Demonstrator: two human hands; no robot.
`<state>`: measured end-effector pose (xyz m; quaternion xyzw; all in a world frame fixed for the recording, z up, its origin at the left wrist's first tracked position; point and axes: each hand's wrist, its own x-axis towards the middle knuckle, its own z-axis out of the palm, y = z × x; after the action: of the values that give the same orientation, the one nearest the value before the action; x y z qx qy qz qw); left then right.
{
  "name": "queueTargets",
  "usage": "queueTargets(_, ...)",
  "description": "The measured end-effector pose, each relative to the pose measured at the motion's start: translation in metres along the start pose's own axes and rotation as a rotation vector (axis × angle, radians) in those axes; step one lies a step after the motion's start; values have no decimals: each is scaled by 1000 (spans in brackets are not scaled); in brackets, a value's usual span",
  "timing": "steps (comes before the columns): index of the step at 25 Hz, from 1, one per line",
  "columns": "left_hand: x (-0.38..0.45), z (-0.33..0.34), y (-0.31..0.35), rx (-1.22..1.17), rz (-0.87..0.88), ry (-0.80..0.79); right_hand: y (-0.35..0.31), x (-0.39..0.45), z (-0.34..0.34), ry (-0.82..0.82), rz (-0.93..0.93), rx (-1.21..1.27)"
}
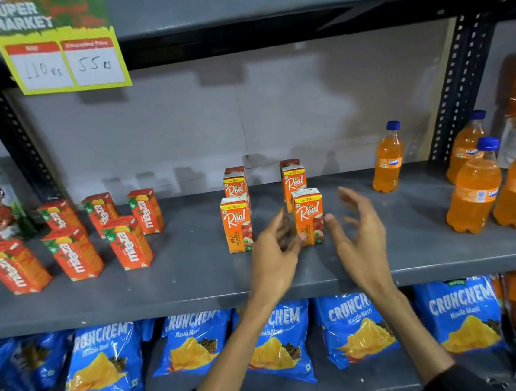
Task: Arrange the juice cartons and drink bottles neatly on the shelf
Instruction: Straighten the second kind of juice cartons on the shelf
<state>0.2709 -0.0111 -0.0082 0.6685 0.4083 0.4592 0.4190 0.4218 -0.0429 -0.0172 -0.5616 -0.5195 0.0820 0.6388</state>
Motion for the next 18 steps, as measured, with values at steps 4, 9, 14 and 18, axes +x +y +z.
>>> queueTargets(4, -44, -40, -8, 18, 193, 226, -26, -29, 26, 159, -346, -82)
queueTargets(9, -75, -126, -17, -23, 277, 498, -73, -60, 102, 74, -465, 12)
queueTargets(14, -87, -240, -44, 37, 307, 674, -117, -98, 200, -18, -376, 57)
queueTargets(18, -80, -312, -67, 124, 221, 717, -137, -109, 273, -91, -65, -7)
